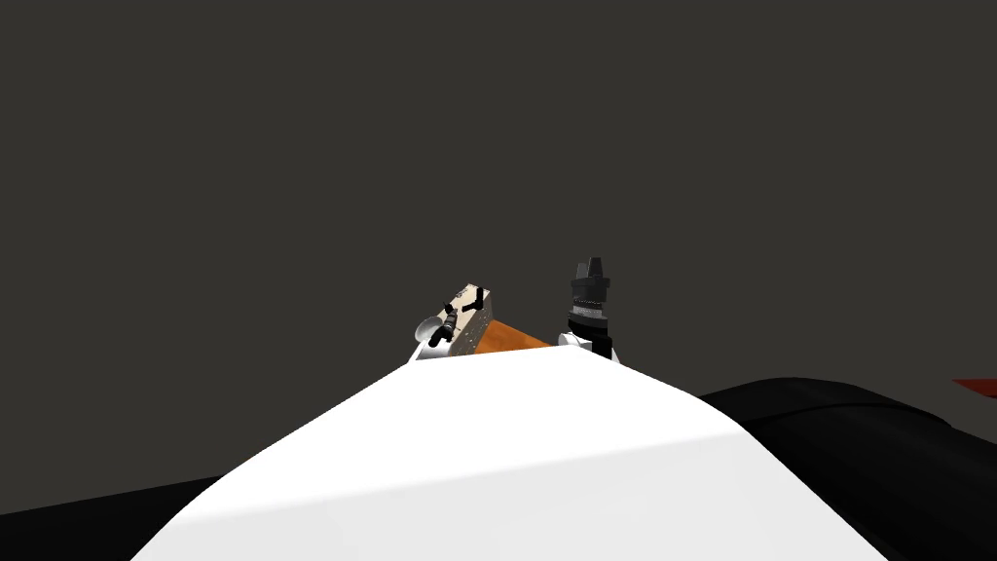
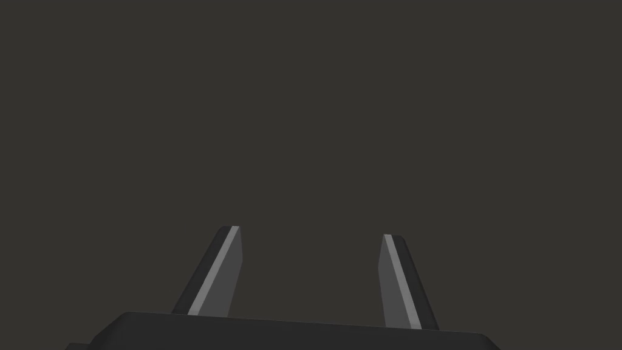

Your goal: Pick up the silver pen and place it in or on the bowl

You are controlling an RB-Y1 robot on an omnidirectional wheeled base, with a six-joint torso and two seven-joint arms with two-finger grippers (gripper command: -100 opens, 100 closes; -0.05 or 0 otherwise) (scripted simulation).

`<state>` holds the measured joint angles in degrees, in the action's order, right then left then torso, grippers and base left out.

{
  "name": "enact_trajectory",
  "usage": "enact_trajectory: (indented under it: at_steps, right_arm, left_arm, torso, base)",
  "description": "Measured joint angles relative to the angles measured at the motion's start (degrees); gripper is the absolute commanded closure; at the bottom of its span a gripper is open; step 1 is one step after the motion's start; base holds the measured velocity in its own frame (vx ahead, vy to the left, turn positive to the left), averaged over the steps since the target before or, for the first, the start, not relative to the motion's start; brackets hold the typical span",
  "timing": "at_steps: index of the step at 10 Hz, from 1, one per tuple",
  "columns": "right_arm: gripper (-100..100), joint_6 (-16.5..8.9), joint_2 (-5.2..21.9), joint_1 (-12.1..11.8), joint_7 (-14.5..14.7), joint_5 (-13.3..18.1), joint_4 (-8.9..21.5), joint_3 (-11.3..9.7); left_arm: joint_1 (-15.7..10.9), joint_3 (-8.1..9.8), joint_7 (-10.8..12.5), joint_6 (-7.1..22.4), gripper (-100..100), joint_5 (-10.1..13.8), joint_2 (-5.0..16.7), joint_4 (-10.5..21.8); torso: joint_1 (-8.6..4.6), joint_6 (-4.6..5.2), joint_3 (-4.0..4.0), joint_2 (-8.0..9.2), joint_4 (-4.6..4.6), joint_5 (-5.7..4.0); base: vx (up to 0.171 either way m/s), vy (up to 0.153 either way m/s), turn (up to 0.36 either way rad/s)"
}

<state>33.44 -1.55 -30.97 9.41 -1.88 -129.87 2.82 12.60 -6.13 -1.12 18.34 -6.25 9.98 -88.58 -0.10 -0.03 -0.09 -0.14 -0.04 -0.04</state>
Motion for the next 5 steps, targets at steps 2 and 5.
enact_trajectory:
  at_steps: [2, 5]
  right_arm:
    - [0, 0.0, 0.0, 0.0, 0.0, 0.0, 0.0, 0.0]
    - [0, 0.0, 0.0, 0.0, 0.0, 0.0, 0.0, 0.0]
  left_arm:
    - [-0.7, 0.12, -0.4, 2.6, -100, -0.6, 0.6, 2.4]
    - [-2.3, 0.42, -1.0, 6.0, -100, -1.5, 1.3, 6.2]
  torso:
    - [-0.02, -0.01, 0.01, 0.02, 0.00, -0.01]
    - [0.01, -0.02, 0.00, 0.01, 0.00, 0.00]
  base:
    - [0.049, -0.029, -0.057]
    - [0.053, -0.022, -0.067]
